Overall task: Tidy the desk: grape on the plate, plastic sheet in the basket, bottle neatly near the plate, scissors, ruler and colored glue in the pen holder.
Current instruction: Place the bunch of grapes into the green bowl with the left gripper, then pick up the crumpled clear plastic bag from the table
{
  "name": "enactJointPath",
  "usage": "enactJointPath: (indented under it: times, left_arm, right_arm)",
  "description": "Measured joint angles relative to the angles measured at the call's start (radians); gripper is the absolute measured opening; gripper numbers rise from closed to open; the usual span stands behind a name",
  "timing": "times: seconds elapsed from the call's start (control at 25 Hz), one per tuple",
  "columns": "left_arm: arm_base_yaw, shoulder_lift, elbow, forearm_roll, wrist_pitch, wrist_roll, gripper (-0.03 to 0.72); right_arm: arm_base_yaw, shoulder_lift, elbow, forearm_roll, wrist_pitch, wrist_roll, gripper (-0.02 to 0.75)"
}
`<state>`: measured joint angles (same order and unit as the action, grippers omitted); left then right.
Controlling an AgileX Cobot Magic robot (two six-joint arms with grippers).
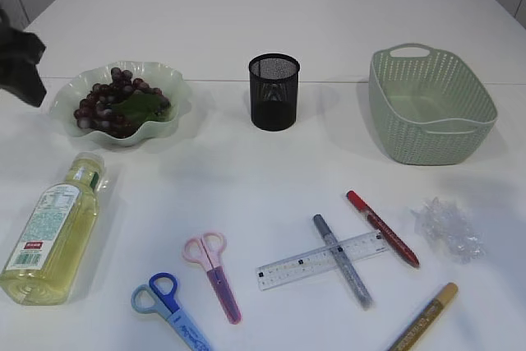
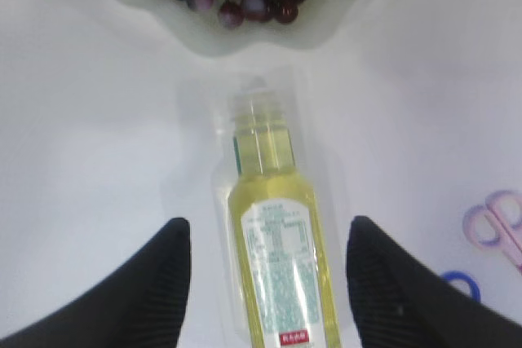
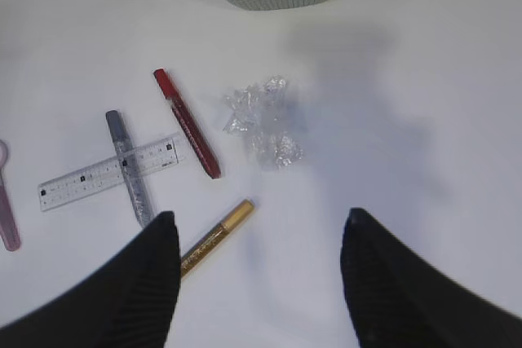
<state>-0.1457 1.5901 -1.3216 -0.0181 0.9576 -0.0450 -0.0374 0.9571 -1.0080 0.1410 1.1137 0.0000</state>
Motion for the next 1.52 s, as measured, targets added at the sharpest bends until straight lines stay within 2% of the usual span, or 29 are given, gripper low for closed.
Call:
enactJointPath:
  times: [0.32, 0.48, 0.64, 0.92, 1.2, 1.52]
  left_arm:
    - [0.0, -0.239, 0.233, -0.007, 0.015, 0.0, 0.435]
    - [0.0, -0.363, 0.301, -0.007, 0.026, 0.0, 0.435]
    - [0.0, -0.452, 0.329, -0.007, 0.045, 0.0, 0.435]
    - [0.0, -0.486, 0.336, -0.01, 0.074, 0.002, 0.435]
    - [0.0, -0.488, 0.339, -0.01, 0.077, 0.002, 0.435]
    - [0.0, -0.488, 0.339, -0.014, 0.077, 0.002, 0.435]
  right_arm:
    - [0.094, 0.154, -0.012, -0.018, 0.001, 0.0, 0.49]
    - [0.105, 0.27, -0.012, -0.022, -0.025, -0.039, 0.49]
    - [0.113, 0.389, -0.012, -0.022, -0.078, -0.139, 0.5]
    - [0.115, 0.577, -0.013, -0.011, -0.149, -0.348, 0.61]
    - [0.115, 0.674, -0.014, -0.009, -0.289, -0.453, 0.618]
    - [0.115, 0.755, -0.016, -0.007, -0.352, -0.558, 0.619]
